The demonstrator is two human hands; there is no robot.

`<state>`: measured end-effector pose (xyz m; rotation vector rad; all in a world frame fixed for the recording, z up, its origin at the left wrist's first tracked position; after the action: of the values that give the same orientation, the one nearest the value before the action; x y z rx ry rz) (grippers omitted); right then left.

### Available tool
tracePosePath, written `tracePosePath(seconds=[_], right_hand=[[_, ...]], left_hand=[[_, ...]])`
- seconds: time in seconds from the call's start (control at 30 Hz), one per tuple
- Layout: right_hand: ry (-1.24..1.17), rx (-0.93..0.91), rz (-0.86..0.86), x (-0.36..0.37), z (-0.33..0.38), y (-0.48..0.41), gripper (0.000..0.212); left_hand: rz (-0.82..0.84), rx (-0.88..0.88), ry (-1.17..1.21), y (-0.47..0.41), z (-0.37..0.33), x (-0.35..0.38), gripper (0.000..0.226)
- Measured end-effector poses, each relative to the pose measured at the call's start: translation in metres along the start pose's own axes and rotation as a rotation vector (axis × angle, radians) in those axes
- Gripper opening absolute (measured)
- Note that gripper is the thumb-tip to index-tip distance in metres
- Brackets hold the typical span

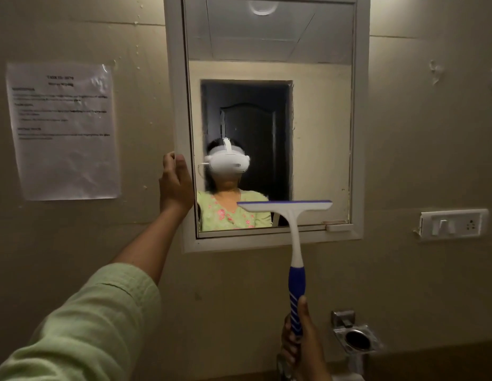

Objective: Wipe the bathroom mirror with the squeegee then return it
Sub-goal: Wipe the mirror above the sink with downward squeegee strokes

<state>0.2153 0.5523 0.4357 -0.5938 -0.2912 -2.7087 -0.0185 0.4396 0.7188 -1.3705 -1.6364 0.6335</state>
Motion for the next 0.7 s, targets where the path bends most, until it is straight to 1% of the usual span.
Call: tracePosePath(seconds=[0.13, 0.3, 0.37, 0.43, 0.53, 0.6, 0.7], right_hand=[[0.019, 0.065, -0.007, -0.006, -0.008, 0.006, 0.06], [-0.01, -0.04, 0.037, 0.003, 0.013, 0.008, 0.056], [0.003, -0.054, 0.034, 0.002, 0.014, 0.008, 0.056], [0.056, -0.029, -0.006, -0.005, 0.004, 0.006, 0.057], [0.115, 0.062, -0.046, -0.017, -0.02, 0.008, 0.059], [0.098, 0.112, -0.045, -0.018, -0.029, 0.013, 0.059], [0.04, 0.1, -0.015, -0.01, -0.02, 0.017, 0.059]], left_hand=[[-0.002, -0.01, 0.007, 0.0, 0.002, 0.0, 0.038], [-0.006, -0.021, 0.001, 0.0, 0.001, 0.0, 0.039], [-0.004, -0.023, 0.016, 0.0, 0.0, 0.0, 0.038], [-0.003, -0.025, 0.023, 0.0, 0.0, 0.0, 0.037], [-0.003, -0.024, 0.016, 0.0, 0.001, 0.0, 0.038], [-0.007, -0.019, 0.011, 0.0, 0.0, 0.0, 0.038], [-0.017, -0.007, 0.014, 0.0, -0.002, -0.001, 0.037]])
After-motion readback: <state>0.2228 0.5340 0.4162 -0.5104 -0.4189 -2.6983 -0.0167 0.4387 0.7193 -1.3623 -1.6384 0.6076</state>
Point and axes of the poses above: each hand's wrist, its own y-axis away from the middle knuckle, its own x-axis out of the palm, z = x × y, the point moved 6 cm from there along -y, towards the middle knuckle, and after that the axes turned 14 degrees about -z, right-handed, at the moved point
